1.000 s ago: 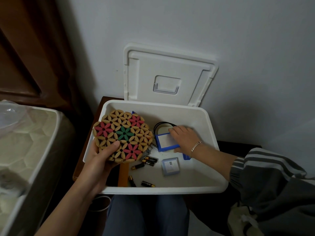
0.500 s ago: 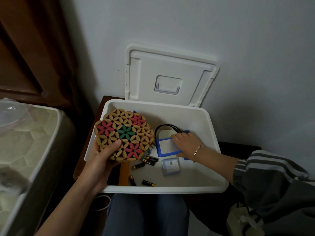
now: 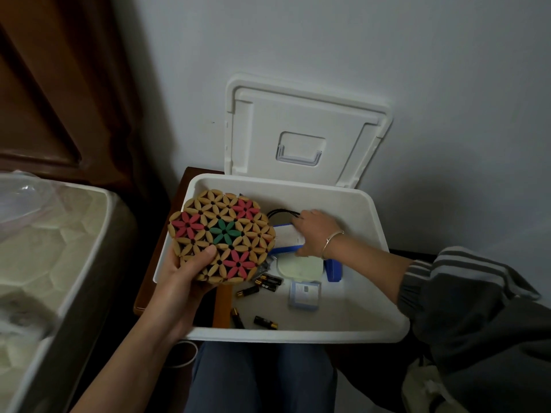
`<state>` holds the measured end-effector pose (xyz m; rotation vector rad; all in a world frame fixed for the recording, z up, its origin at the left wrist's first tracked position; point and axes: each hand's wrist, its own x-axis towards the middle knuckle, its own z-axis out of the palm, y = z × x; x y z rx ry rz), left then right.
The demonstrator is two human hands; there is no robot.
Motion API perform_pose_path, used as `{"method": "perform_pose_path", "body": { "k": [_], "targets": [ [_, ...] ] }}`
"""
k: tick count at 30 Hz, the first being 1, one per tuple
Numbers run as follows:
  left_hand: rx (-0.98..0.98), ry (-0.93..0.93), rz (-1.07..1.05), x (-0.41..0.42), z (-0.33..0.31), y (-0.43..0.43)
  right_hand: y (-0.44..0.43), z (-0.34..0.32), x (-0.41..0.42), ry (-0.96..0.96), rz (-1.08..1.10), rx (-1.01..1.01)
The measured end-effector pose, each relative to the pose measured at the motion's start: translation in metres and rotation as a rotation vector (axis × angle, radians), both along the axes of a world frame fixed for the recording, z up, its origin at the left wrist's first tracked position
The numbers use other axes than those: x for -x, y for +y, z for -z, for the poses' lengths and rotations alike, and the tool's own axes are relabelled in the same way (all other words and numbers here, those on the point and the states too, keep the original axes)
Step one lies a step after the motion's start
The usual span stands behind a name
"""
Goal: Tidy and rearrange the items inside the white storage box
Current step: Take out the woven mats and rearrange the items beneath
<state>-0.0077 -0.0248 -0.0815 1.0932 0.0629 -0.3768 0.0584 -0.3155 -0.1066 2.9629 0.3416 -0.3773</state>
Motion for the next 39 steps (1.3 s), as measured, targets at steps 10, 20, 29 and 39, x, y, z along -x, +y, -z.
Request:
{"method": "perform_pose_path", "body": {
  "k": [10, 20, 29, 39],
  "targets": [
    [0.004, 0.0, -0.004, 0.0, 0.001, 0.0, -0.008, 0.01, -0.005, 0.013, 0.074, -0.31],
    [-0.003, 0.003, -0.007, 0.0, 0.002, -0.001, -0.027, 0.016, 0.0, 0.053, 0.09, -0.171],
    [-0.01, -0.006, 0.003, 0.0, -0.001, -0.002, -0.027, 0.02, 0.008, 0.023, 0.086, -0.172],
    [-0.022, -0.014, -0.006, 0.001, 0.001, -0.001, -0.018, 0.007, 0.048, -0.049, -0.145, -0.011]
  ]
}}
